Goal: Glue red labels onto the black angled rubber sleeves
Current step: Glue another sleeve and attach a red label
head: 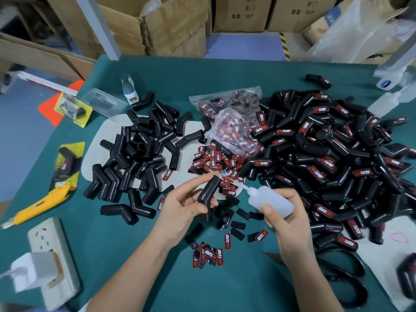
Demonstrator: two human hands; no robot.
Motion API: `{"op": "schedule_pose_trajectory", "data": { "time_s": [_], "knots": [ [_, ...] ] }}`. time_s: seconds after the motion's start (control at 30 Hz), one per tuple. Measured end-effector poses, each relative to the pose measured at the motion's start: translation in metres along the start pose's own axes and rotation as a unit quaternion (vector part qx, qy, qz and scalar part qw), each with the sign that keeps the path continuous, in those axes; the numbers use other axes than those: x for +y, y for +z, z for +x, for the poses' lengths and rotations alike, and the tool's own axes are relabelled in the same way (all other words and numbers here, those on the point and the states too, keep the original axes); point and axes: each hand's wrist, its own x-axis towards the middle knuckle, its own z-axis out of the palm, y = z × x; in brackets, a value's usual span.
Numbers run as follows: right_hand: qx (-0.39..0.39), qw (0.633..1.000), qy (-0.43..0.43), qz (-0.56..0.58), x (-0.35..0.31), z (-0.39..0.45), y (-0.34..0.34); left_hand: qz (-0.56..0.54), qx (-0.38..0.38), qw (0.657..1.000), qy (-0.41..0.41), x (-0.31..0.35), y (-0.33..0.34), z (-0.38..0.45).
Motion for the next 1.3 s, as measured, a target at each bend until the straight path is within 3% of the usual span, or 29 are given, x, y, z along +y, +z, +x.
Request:
{"op": "schedule_pose_trajectory", "data": {
  "time_s": [0.3, 1.3],
  "knots": [
    [0.016, 0.99, -0.102, -0.094, -0.017, -0.011, 0.016, -0.055, 0.05, 0.997, -0.011, -0.006, -0.004, 0.004],
    [0.067, 0.941, -0.24, -0.229, -0.007, -0.013, 0.016, -0.016, 0.044, 0.998, -0.034, -0.01, -0.005, 0.005]
  ]
}}
